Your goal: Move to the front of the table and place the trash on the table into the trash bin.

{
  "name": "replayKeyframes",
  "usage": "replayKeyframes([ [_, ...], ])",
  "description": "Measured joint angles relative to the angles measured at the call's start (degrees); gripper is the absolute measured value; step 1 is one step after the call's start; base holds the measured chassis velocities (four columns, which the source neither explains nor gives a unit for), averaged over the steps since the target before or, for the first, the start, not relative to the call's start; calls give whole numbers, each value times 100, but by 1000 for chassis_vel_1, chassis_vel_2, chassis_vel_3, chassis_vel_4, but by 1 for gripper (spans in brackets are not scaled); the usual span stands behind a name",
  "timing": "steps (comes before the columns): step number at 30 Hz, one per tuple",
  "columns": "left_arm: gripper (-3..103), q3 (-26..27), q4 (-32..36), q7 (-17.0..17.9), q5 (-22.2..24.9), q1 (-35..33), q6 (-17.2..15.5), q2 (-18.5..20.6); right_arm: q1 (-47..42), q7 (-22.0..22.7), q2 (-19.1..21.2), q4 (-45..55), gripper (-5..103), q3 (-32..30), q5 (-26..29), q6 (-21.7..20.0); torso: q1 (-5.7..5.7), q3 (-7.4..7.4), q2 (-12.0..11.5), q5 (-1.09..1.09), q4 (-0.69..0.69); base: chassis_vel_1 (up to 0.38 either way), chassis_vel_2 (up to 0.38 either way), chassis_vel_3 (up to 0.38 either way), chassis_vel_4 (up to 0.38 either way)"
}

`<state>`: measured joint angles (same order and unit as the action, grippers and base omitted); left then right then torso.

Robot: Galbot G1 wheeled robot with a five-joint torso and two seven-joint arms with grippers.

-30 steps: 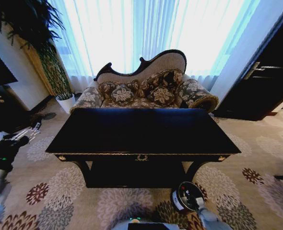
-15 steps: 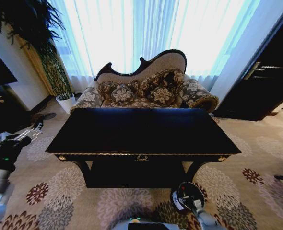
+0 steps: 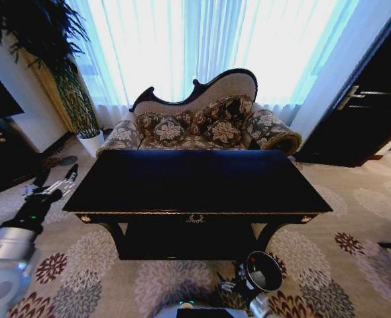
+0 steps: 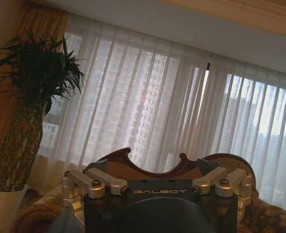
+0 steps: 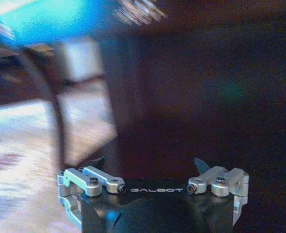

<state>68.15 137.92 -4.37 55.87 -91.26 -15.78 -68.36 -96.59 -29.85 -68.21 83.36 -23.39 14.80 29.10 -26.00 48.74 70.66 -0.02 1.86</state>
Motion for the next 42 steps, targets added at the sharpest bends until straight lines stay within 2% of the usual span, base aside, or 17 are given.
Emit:
replayKeyframes([
  [1, 100, 0, 0, 0, 0, 0, 0, 0, 0, 0, 0, 0, 100, 0, 0, 0, 0, 0, 0, 0, 0, 0, 0, 0, 0],
  [2, 100, -84, 2, 0, -42, 30, 0, -31, -246, -415, 36, 274, 100, -108, 105, 178, 0, 0, 0, 1, 1, 0, 0, 0, 0],
  [4, 100, -202, -7, -1, -99, 85, 0, -81, -571, -772, 101, 729, 100, -239, 329, 360, 0, 0, 0, 1, 0, 0, 0, 0, 0],
  [7, 100, -301, -42, -1, -144, 141, 0, -126, -842, -953, 129, 1155, 100, -378, 592, 413, 0, 0, 0, 2, 0, 0, 0, 0, 0],
  [13, 100, -467, -67, 0, -215, 217, 6, -230, -1214, -1783, 252, 2074, 100, -937, 1406, 493, 0, 0, 0, 0, 0, 0, 0, 0, 0],
  [22, 100, -341, 60, 8, -168, 144, 18, -288, -1387, -1877, 546, 2846, 100, -1487, 2328, 279, 0, 1, 0, 1, 0, 0, 0, 0, 0],
  [24, 100, -242, 116, 41, -118, 76, 19, -284, -1341, -1556, 568, 3161, 100, -1595, 2482, 183, 0, 1, 0, 1, 0, 0, 0, 0, 0],
  [25, 100, -169, 156, 90, -46, 41, -7, -278, -1271, -1186, 579, 3395, 100, -1649, 2546, 60, 0, 1, 0, 1, 0, 0, 0, 0, 0],
  [26, 100, -169, 156, 90, -46, 41, -7, -278, -1271, -1186, 579, 3395, 100, -1649, 2546, 60, 0, 1, 0, 1, 0, 0, 0, 0, 0],
  [28, 100, -10, 237, 268, 135, -23, -150, -261, -1117, -133, 597, 3845, 100, -1666, 2644, -299, 0, 1, 0, 3, 0, 0, 0, 0, 0],
  [29, 100, 89, 294, 429, 209, -71, -265, -254, -991, 719, 602, 4183, 100, -1685, 2734, -681, 0, 1, 0, 0, -1, 0, 0, 0, 0],
  [30, 100, 89, 294, 429, 209, -71, -265, -254, -991, 719, 602, 4183, 100, -1685, 2734, -681, 0, 1, 0, 0, -1, 0, 0, 0, 0],
  [34, 100, 273, 504, 744, 244, -264, -448, -277, -517, 2822, 582, 4922, 100, -1798, 2805, -1753, 0, 1, 0, 1, -1, 0, 0, 0, 0],
  [35, 100, 273, 504, 744, 244, -264, -448, -277, -517, 2822, 582, 4922, 100, -1798, 2805, -1753, 0, 1, 0, 1, -1, 0, 0, 0, 0],
  [37, 100, 290, 535, 907, 194, -348, -525, -298, -350, 3490, 566, 5082, 100, -1826, 2597, -2073, 0, 1, 0, 2, -1, 0, 0, 0, 0],
  [39, 100, 248, 542, 1049, 34, -402, -546, -314, -192, 3934, 545, 5123, 100, -1864, 2183, -2224, 0, 1, 0, 2, -1, 0, 0, 0, 0],
  [42, 100, 144, 542, 1094, -274, -442, -483, -347, -50, 4222, 540, 5105, 100, -1887, 1812, -2283, 0, 1, 0, 0, -1, 0, 0, 0, 0],
])
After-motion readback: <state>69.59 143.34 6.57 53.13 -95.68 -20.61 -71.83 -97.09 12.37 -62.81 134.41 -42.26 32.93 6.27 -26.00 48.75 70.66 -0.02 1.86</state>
